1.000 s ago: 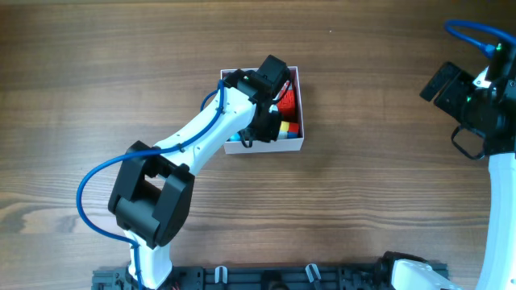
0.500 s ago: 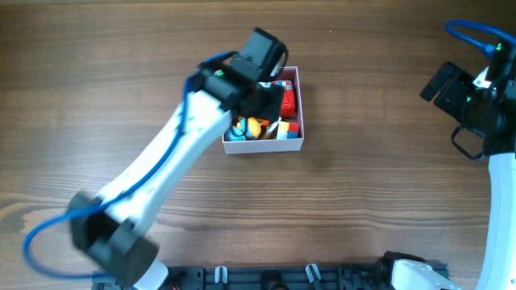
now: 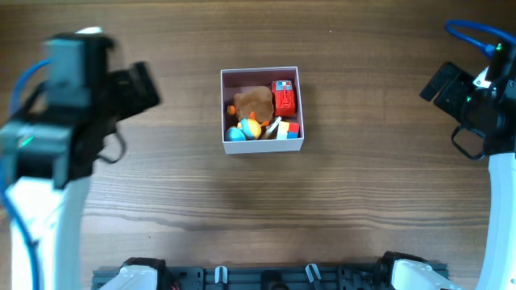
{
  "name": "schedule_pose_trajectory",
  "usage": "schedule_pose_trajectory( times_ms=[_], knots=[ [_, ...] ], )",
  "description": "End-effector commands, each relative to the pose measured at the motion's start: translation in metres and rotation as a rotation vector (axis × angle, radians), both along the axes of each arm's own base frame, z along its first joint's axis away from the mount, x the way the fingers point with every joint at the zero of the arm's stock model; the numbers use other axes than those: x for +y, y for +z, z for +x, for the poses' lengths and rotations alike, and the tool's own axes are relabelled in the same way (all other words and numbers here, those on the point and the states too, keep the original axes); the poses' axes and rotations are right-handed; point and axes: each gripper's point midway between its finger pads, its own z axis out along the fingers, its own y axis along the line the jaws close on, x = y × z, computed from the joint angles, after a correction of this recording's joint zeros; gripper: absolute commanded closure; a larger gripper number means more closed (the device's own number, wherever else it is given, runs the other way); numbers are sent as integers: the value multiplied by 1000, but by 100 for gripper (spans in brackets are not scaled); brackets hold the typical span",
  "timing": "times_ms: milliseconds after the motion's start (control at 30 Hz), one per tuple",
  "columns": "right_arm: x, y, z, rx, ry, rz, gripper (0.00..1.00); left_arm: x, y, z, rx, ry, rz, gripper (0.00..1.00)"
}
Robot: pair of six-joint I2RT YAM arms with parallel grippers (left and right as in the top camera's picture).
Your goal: Pack container
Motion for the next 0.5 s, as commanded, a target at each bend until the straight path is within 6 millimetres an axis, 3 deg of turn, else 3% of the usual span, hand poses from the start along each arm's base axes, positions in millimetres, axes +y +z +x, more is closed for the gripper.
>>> schedule_pose_trajectory(
  times_ms=[0,467],
  knots=[
    [1,1,3,0,18,-3,0,28,14,-13,-50,114,-41,0],
    [1,1,3,0,18,-3,0,35,9,-15,-18,114,-16,0]
  ],
)
